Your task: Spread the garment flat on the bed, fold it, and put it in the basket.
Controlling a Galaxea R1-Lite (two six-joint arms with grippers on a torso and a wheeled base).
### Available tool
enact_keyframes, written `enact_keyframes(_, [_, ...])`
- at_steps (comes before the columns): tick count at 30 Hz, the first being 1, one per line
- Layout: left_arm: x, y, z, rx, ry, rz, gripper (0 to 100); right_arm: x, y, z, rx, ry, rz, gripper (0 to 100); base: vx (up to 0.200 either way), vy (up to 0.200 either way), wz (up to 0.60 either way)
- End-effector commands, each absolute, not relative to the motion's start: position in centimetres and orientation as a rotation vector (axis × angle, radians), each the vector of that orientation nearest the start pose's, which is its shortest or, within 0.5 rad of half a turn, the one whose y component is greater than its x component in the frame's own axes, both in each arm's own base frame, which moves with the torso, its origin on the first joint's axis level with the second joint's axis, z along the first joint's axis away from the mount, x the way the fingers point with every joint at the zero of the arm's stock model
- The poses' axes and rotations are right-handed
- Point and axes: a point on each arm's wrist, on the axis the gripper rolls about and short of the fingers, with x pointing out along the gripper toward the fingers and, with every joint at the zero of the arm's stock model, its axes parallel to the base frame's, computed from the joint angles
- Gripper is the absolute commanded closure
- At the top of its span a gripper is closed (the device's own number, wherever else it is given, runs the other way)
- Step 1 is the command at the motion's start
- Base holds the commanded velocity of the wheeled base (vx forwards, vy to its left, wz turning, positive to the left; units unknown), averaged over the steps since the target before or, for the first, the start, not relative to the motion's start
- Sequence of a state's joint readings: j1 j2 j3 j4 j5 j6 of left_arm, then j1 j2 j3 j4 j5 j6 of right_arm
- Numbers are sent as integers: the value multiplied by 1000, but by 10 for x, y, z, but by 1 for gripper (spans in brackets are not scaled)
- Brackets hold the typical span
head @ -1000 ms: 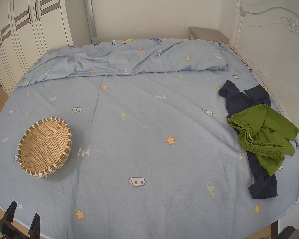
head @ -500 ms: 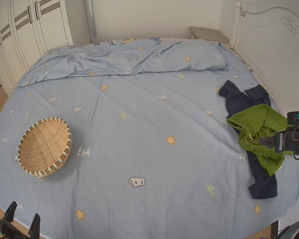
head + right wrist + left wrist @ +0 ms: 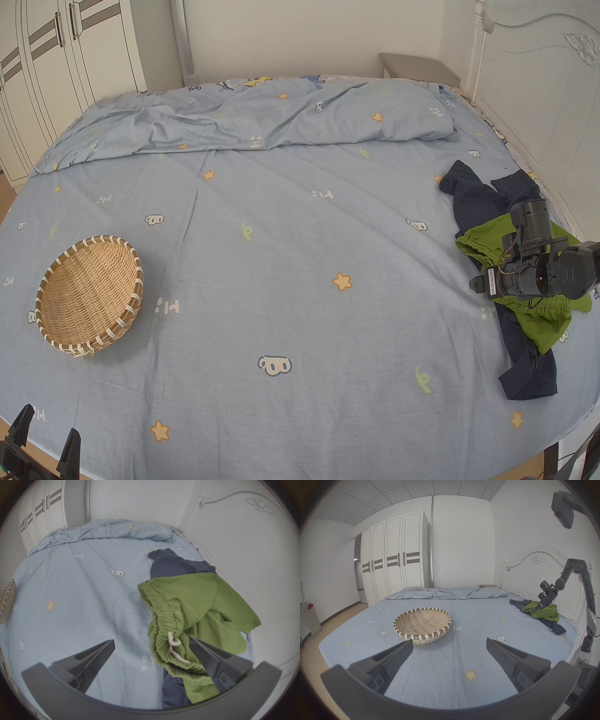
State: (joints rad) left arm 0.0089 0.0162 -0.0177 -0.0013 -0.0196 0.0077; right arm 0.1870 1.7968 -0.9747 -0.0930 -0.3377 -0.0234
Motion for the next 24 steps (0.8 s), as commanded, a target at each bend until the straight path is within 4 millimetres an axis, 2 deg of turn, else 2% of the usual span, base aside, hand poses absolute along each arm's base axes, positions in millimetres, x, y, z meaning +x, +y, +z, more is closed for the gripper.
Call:
enact_keyframes(1, [-23, -1, 76, 8, -2, -11, 0, 323, 50, 136, -219, 739, -151, 0, 0, 0, 0])
enact_keyframes(4, [-23, -1, 76, 8, -2, -11, 0, 327, 49, 138, -221, 723, -188, 0, 0, 0, 0])
enact_keyframes(9, [-23, -1, 76, 8, -2, -11, 0, 339, 45, 128, -223, 712, -227, 0, 0, 0, 0])
enact_keyframes(10, [-23, -1, 76, 8, -2, -11, 0, 340, 45, 128, -223, 710, -227, 100, 0, 0, 0])
enact_keyframes(18, [-23, -1, 76, 8, -2, -11, 0, 346, 45, 131, -220, 695, -228, 100, 0, 0, 0])
enact_keyframes(21, [-23, -1, 76, 8, -2, -11, 0, 346, 49, 143, -213, 663, -213, 100, 0, 0, 0])
enact_keyframes(24, [-23, -1, 76, 8, -2, -11, 0, 339, 48, 171, -196, 619, -213, 100, 0, 0, 0])
